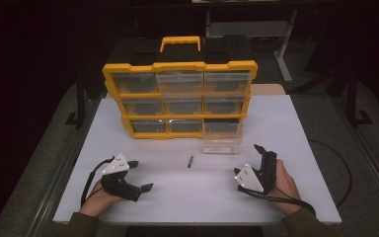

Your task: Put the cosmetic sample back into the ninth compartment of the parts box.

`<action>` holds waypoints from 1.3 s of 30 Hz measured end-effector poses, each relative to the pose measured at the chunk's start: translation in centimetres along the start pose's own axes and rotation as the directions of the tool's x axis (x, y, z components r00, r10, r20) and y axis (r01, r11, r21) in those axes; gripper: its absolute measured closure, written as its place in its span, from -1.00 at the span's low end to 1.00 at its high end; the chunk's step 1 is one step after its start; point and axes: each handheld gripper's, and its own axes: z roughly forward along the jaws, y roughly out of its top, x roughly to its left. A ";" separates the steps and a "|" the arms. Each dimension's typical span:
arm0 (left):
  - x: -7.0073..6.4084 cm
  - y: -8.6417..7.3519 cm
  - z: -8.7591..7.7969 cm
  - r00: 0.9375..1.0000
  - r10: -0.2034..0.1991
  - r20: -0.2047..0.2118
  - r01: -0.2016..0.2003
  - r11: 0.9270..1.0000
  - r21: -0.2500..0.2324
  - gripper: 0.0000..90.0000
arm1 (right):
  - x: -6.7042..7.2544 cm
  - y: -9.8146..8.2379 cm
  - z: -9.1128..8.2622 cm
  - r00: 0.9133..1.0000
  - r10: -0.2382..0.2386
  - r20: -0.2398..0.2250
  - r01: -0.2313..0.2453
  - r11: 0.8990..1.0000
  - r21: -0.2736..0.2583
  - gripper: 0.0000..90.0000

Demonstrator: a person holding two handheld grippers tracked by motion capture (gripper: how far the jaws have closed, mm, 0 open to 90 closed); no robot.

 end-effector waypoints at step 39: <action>0.0 0.0 0.0 1.000 -0.001 0.000 0.001 1.000 -0.003 -1.00 | -1.2 -0.4 0.4 0.955 0.265 -0.134 -0.261 0.964 0.046 -1.00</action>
